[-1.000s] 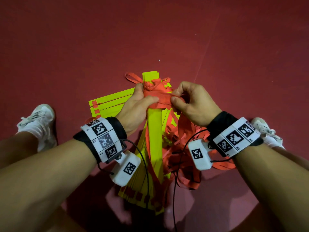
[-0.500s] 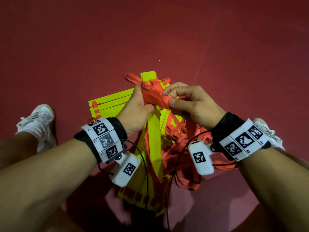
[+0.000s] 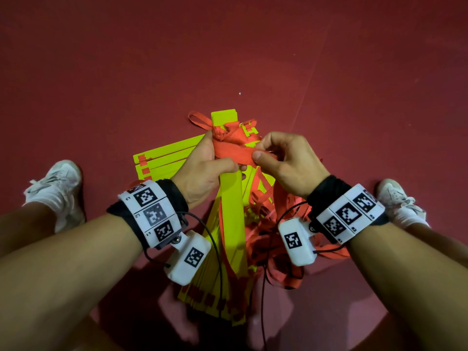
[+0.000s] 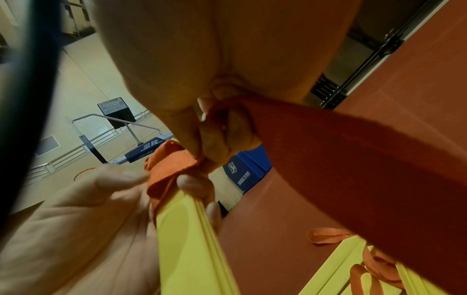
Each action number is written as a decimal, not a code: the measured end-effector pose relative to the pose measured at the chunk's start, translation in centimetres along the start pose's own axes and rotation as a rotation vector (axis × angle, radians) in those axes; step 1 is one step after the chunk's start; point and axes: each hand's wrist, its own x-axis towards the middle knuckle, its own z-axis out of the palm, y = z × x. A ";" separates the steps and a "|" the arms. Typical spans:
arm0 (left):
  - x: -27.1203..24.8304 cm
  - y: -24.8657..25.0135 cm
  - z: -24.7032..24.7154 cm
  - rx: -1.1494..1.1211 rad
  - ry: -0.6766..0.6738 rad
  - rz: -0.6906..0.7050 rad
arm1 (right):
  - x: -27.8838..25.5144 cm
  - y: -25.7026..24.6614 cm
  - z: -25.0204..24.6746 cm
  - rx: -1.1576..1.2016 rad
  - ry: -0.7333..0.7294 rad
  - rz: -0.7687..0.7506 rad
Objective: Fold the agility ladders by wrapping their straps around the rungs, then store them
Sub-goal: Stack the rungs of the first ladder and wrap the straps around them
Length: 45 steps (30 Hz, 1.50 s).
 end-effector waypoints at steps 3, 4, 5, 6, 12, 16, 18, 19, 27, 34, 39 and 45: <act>-0.1 0.2 0.2 0.037 0.023 0.036 | 0.0 -0.1 0.4 0.008 -0.006 -0.052; -0.2 0.3 0.3 0.062 0.035 0.044 | 0.0 -0.1 0.4 0.007 -0.008 -0.066; -0.2 0.2 0.3 0.086 0.044 0.050 | 0.0 -0.1 0.5 0.027 -0.016 -0.071; -0.2 0.2 0.5 0.110 0.046 0.054 | 0.0 -0.2 0.5 0.080 -0.027 -0.073; -0.4 0.1 1.1 0.187 -0.002 0.024 | 0.1 -0.4 0.9 0.198 -0.102 -0.117; -0.6 0.3 1.5 0.167 0.027 -0.009 | -0.1 -0.5 1.2 0.274 -0.151 -0.147; -0.8 0.2 1.6 0.120 0.042 -0.056 | -0.1 -0.5 1.3 0.232 -0.160 -0.140; -0.9 0.0 1.5 0.089 0.046 -0.072 | -0.2 -0.5 1.3 0.197 -0.168 -0.143; -1.1 -0.1 1.4 0.009 0.002 -0.171 | -0.7 -0.8 1.7 0.374 -0.223 -0.054; -0.5 0.8 -0.1 0.221 -0.020 -0.155 | -0.1 0.1 1.1 0.328 -0.013 0.039; -0.4 0.7 -1.1 0.271 0.054 -0.128 | 0.0 0.4 0.5 0.320 -0.111 0.003; -0.4 0.6 -0.9 0.201 0.161 -0.144 | -0.2 0.3 0.3 0.146 -0.160 0.032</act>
